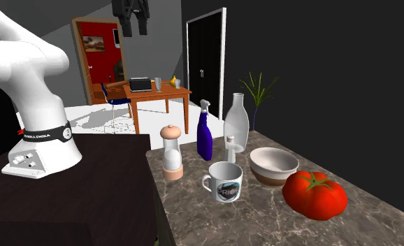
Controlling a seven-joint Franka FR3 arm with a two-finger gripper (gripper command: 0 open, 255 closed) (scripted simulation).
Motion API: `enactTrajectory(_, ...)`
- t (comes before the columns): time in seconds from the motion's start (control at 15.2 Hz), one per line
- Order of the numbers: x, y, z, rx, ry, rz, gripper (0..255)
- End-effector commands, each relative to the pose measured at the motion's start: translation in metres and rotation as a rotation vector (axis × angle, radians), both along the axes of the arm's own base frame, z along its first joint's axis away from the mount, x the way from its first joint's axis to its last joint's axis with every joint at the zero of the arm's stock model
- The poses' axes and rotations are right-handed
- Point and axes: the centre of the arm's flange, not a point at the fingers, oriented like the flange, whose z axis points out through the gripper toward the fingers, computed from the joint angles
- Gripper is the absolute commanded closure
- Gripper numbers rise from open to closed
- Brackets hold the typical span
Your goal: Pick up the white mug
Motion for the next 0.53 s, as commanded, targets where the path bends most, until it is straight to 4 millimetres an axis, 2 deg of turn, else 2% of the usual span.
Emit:
enactTrajectory(0.0,0.0,0.0,0.0,0.0,0.0,0.0,0)
enactTrajectory(0.46,0.055,0.004,-0.074,-0.033,0.004,-0.018,0)
